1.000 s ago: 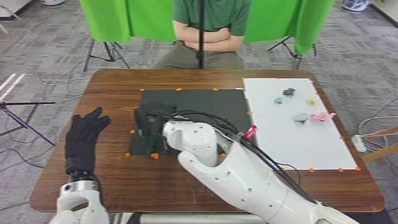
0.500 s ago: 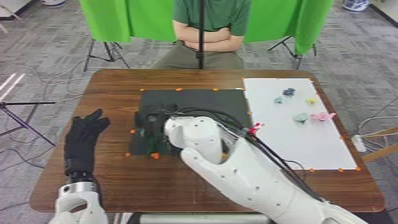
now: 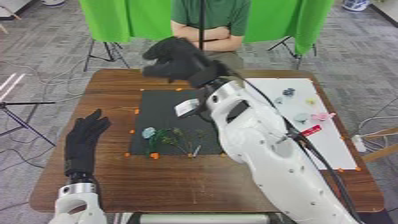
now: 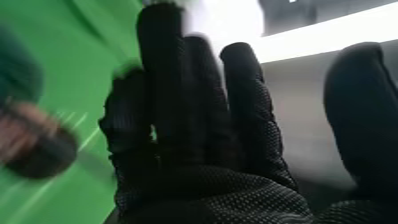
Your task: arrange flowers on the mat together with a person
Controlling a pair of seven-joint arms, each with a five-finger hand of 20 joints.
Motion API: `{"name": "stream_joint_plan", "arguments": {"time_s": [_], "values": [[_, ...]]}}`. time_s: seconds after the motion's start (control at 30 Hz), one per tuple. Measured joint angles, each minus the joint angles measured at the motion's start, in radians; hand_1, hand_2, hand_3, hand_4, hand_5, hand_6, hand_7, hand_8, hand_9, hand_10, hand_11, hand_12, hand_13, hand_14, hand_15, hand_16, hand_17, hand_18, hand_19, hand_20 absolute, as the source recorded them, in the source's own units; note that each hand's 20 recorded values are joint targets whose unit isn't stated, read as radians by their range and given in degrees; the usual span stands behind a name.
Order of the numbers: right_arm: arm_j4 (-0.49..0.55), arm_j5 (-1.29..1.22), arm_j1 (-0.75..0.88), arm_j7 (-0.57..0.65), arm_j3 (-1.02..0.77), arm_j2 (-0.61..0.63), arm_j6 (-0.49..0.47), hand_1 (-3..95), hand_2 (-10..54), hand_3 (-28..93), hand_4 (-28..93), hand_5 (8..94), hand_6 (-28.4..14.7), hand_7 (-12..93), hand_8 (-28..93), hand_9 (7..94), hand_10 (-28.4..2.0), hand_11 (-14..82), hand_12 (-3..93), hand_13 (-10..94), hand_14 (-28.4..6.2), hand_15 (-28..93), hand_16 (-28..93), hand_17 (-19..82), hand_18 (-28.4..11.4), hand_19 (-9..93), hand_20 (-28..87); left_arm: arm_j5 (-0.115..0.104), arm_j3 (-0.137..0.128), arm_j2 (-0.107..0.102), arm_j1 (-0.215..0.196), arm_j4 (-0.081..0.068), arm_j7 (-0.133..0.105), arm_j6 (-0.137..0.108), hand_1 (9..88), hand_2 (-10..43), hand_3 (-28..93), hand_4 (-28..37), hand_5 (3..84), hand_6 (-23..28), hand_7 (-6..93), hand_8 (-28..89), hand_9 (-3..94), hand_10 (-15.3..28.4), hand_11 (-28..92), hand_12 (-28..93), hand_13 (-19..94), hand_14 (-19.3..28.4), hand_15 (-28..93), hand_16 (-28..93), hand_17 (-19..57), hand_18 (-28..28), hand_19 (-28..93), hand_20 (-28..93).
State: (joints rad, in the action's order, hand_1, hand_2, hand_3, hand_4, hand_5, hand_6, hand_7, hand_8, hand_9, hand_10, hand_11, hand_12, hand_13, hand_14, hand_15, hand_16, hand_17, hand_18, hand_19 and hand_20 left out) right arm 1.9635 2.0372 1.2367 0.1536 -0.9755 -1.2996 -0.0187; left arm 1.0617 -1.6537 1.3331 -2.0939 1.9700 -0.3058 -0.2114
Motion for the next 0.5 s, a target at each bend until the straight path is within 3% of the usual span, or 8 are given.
{"name": "stream_joint_plan", "arguments": {"time_s": [0.07, 0.17, 0.3, 0.5], "values": [[0.027, -0.108, 0.073, -0.099, -0.114, 0.002, 0.054, 14.5, 1.9, 73, -14, 48.0, -1.0, 10, -7, 45.0, -15.2, 5.1, 13.4, 35, -15.0, 9, 21, 20, -14.1, 16, 30, 0.002, -0.002, 0.003, 0.000, 0.000, 0.002, 0.009, 21.7, 11.0, 69, -28.1, 47.2, 4.9, 11.8, -6, 43.9, 13.7, 18, 13, 35, 17.9, 19, 1, 9.3, 14.5, 10, 17], [0.055, -0.249, 0.189, -0.234, -0.282, -0.003, 0.049, 10.9, 3.0, 75, -15, 41.8, -0.9, 8, -7, 39.3, -15.0, 3.6, 12.0, 28, -13.7, 5, 16, 18, -12.8, 7, 27, 0.004, -0.003, 0.007, 0.001, 0.001, 0.004, 0.023, 28.5, 10.8, 71, -24.1, 47.0, 4.9, 11.9, -6, 43.4, 13.6, 19, 13, 35, 17.7, 18, 1, 10.5, 15.3, 11, 17], [0.087, -0.421, 0.351, -0.260, -0.462, -0.022, 0.011, 9.9, 3.6, 77, -15, 40.2, -1.6, 7, -7, 38.5, -14.6, 3.6, 11.2, 27, -11.8, 5, 13, 17, -11.7, 3, 26, 0.005, -0.004, 0.014, 0.002, 0.001, 0.002, 0.037, 34.0, 11.8, 72, -21.1, 47.1, 4.8, 12.6, -6, 43.7, 13.4, 19, 13, 36, 17.5, 18, 1, 11.9, 14.4, 11, 17], [0.125, -0.727, 0.604, -0.276, -0.632, -0.061, 0.049, 9.6, 4.8, 78, -16, 44.8, -2.6, 9, -8, 42.5, -14.7, 4.7, 11.3, 29, -11.5, 7, 12, 19, -11.2, 2, 27, 0.008, 0.004, 0.020, 0.011, 0.001, -0.001, 0.059, 33.6, 11.6, 71, -19.8, 47.4, 4.7, 13.4, -7, 44.4, 13.6, 20, 13, 36, 17.5, 19, 1, 12.4, 13.2, 11, 18]]}}
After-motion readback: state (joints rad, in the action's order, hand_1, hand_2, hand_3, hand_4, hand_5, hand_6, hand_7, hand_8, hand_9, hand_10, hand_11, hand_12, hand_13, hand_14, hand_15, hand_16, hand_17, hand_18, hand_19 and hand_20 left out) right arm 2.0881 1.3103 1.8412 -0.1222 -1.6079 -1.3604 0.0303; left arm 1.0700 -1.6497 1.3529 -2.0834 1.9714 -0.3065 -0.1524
